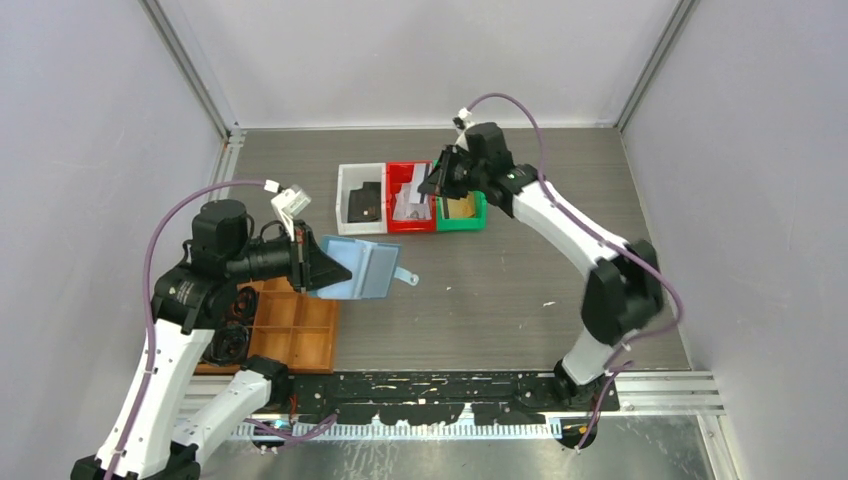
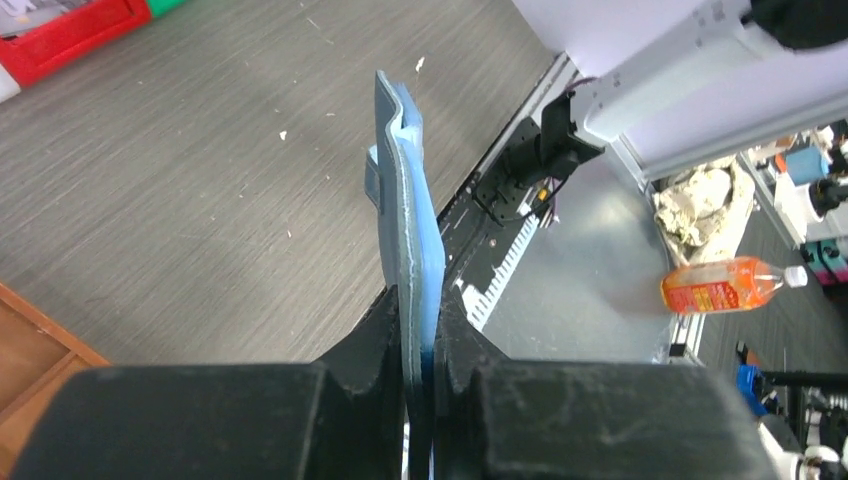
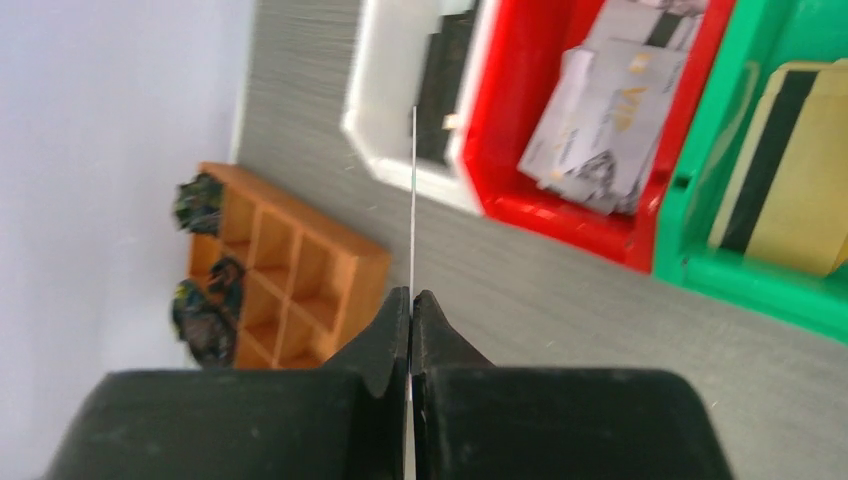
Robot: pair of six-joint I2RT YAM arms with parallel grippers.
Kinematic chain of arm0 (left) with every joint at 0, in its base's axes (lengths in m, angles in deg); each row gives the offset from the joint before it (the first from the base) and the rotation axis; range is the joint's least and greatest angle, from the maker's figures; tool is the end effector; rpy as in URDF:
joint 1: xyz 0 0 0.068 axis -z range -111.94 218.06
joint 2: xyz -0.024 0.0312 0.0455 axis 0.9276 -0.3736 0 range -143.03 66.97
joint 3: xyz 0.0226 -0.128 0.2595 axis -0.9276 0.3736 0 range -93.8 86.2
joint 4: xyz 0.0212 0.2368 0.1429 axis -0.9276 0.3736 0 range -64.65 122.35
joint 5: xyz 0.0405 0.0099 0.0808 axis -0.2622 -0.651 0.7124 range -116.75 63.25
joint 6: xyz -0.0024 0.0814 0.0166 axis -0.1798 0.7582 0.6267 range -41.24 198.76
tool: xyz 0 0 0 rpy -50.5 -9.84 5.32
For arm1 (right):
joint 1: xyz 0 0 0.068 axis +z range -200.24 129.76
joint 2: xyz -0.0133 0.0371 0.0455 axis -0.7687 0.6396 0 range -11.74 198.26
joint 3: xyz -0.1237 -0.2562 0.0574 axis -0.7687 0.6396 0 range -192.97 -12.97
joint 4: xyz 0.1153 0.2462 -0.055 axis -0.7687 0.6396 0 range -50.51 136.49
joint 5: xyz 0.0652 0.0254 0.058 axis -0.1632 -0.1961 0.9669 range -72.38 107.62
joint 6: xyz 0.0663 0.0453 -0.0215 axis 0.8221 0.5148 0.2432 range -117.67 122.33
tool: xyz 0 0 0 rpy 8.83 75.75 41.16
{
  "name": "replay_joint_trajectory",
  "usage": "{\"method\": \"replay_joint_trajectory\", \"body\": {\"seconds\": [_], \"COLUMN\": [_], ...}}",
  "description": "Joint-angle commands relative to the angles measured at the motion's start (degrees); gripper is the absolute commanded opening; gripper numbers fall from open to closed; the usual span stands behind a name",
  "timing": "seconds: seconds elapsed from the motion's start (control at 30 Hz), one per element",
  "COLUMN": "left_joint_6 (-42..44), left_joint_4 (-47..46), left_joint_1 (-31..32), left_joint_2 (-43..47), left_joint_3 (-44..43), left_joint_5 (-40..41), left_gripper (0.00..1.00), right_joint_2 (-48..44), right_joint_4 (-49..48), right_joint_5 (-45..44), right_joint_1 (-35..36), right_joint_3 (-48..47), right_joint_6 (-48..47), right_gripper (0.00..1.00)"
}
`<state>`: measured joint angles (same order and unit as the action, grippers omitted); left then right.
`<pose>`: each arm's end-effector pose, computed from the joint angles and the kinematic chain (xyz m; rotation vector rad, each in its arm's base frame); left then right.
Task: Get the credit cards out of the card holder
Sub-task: Place the credit card in the storage box.
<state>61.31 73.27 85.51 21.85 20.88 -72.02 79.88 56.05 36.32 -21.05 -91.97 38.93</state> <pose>0.1342 -0.0961 0.4018 0.5139 2.0400 -1.1810 0.3564 0.2259 0.3270 -0.0704 2.2205 1.0106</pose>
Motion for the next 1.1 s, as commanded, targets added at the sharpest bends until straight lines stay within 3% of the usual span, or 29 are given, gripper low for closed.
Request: {"method": "replay_joint_trajectory", "body": {"seconds": [0.0,0.3,0.53,0.6,0.67,0.7,0.9,1.03,1.07], "left_joint_6": [6.4,16.0,24.7,25.3,25.3,25.5,27.5,29.0,29.6], "left_joint_4": [3.8,8.7,14.9,14.5,13.4,13.1,13.1,13.6,13.6], "left_joint_1": [0.0,-0.1,0.0,0.0,0.0,0.0,0.0,0.0,0.0], "left_joint_2": [-1.2,-2.6,-4.2,-3.3,-2.2,-1.7,-0.6,-0.9,-0.9], "left_joint_3": [-0.7,0.1,-1.2,-1.0,-0.7,-0.6,-0.9,-0.8,-0.8], "left_joint_5": [-5.0,-7.2,-7.2,-8.3,-9.4,-9.8,-10.8,-11.3,-11.5], "left_gripper": [0.05,0.06,0.07,0.07,0.07,0.07,0.07,0.07,0.07], "right_joint_2": [10.8,27.0,27.7,26.6,24.7,23.6,10.8,-0.3,-2.5], "right_joint_4": [3.3,7.0,5.4,6.0,6.2,6.7,3.3,-11.0,-18.5], "right_joint_5": [-0.2,-2.2,-7.1,-7.8,-8.1,-8.0,1.8,16.0,19.9], "right_joint_1": [-0.8,-0.9,-0.7,-0.7,-0.7,-0.7,-0.6,-0.6,-0.4], "right_joint_3": [-10.9,-23.9,-23.1,-23.1,-22.9,-22.9,-16.4,-4.4,-1.1], "right_joint_6": [-6.5,-8.5,-8.7,-9.2,-9.5,-9.6,-7.7,1.8,5.7], "right_gripper": [0.01,0.06,0.32,0.42,0.60,0.63,0.66,0.70,0.71]}}
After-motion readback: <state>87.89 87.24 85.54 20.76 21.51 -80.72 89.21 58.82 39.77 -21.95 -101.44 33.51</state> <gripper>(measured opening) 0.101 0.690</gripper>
